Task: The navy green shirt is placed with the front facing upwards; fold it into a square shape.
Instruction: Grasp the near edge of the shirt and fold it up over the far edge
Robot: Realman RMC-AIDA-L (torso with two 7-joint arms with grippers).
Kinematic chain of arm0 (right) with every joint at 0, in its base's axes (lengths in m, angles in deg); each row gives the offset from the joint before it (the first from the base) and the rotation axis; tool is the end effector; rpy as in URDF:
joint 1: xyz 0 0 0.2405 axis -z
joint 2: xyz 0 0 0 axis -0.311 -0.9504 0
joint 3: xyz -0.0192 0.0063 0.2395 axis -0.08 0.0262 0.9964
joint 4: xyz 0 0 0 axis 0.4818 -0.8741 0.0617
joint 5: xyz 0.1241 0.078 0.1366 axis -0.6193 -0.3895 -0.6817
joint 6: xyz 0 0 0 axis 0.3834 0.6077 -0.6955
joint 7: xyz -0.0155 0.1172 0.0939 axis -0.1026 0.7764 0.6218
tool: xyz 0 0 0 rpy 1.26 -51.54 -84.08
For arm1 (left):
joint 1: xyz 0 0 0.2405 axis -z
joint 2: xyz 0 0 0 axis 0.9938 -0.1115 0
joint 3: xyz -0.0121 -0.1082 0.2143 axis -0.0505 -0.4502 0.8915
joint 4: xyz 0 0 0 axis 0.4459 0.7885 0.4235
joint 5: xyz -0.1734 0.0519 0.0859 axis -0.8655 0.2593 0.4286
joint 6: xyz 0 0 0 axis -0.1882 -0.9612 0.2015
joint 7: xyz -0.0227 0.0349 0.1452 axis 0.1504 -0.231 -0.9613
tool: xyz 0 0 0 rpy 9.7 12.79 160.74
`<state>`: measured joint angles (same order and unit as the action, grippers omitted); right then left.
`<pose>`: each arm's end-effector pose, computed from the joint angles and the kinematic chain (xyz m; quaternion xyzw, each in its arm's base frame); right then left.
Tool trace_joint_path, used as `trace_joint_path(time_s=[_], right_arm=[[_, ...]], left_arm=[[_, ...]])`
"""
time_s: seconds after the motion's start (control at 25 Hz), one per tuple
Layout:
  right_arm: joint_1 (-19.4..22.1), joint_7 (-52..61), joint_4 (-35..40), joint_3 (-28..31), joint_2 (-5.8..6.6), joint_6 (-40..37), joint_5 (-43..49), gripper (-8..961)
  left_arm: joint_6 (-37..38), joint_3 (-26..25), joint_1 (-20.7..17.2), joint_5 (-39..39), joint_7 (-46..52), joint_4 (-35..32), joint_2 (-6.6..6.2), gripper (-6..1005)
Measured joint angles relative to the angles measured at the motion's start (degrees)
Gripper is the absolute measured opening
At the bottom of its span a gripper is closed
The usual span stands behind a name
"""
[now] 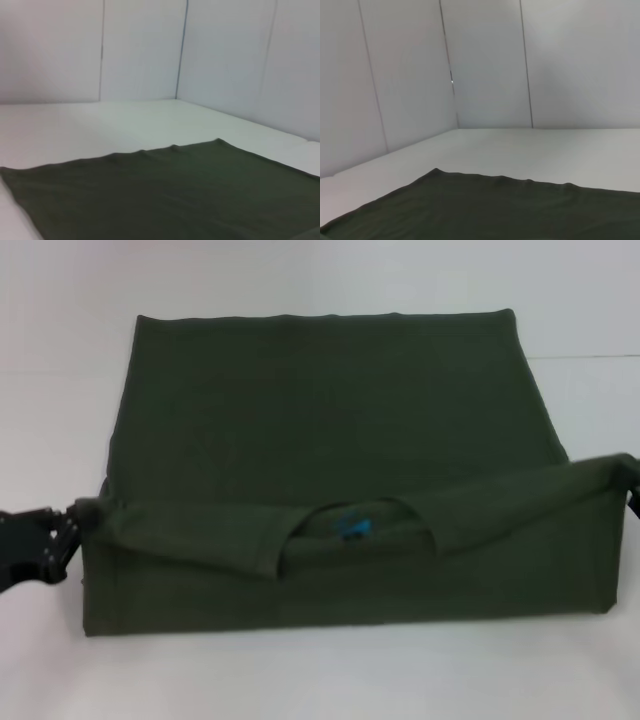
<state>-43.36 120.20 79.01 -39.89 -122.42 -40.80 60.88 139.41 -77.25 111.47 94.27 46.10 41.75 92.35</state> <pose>0.3340 0.2858 0.0537 -0.8333 0.2596 0.2980 0.3866 -0.3304 0.2918 0.0325 -0.8591 -0.2633 -0.2565 0.3561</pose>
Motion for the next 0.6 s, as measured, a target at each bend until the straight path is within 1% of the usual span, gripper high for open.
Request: trace_joint_path(time_s=[0.16,0.36,0.48,0.6], right_arm=[[-1.99,0.50,-0.95,-0.34,-0.05,3.98,-0.16,46],[-3.86,0.94,-3.32,-0.34,0.33,9.33,-0.59,46],[-5.29,2.48,-3.64,-0.33,0.38,11.27,-0.62,46],[-6.61,2.71,-3.66,-0.34,0.17,13.21,-0.62,46]], left_arm=[[-2.56,0.07,0.91,-2.93,-0.15,0.27,0.14,24],[-5.20,0.24,2.13,-4.95,-0.39,0.91,0.20,24],[-8.70,0.27,3.75,-5.07,-0.41,1.08,0.73,24],[-11.60,0.68,5.36,-5.10,-0.59,1.51,1.31,25]])
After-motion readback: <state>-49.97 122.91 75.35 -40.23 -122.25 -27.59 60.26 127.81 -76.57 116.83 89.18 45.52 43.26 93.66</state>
